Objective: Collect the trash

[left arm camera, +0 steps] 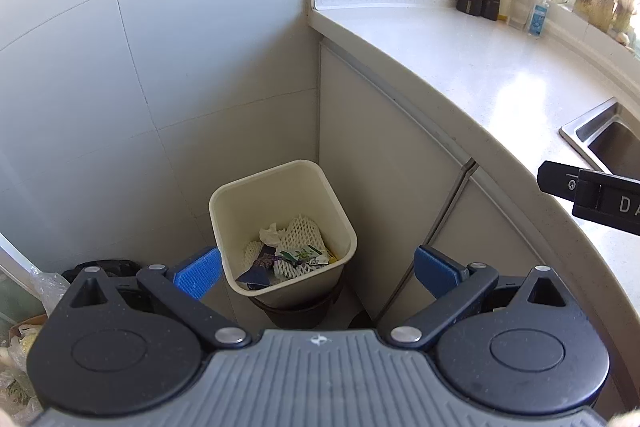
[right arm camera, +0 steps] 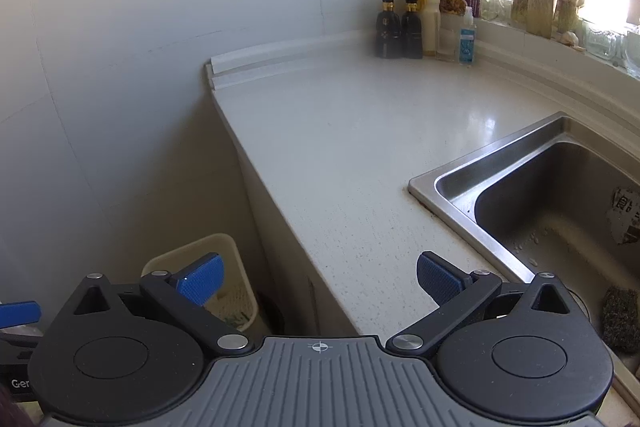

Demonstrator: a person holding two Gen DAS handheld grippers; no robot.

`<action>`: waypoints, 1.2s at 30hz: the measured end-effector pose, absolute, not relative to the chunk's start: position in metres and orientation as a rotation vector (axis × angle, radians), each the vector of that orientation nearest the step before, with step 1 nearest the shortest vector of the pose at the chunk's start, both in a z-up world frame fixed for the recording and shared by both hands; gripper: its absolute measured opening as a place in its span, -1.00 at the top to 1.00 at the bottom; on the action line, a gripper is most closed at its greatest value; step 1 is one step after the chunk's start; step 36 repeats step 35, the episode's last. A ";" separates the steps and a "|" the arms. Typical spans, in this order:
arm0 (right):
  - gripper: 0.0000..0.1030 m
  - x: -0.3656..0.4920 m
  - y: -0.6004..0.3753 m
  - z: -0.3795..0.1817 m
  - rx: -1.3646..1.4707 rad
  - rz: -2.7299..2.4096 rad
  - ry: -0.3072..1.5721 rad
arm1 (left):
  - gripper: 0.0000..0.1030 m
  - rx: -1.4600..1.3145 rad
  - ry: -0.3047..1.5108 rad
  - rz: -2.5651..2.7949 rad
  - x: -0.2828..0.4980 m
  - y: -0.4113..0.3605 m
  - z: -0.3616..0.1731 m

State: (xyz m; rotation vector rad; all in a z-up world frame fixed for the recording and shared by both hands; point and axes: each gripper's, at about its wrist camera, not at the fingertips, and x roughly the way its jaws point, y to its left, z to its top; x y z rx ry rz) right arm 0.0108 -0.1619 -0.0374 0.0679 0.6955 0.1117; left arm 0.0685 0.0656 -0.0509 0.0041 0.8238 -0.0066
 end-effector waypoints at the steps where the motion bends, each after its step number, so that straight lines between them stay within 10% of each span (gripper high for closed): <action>1: -1.00 0.011 -0.162 -0.038 0.070 0.111 0.697 | -0.99 0.005 0.824 -0.007 0.068 0.065 -0.051; 36: -1.00 0.021 -0.155 -0.044 0.056 0.118 0.697 | -0.99 0.007 0.822 -0.023 0.068 0.063 -0.047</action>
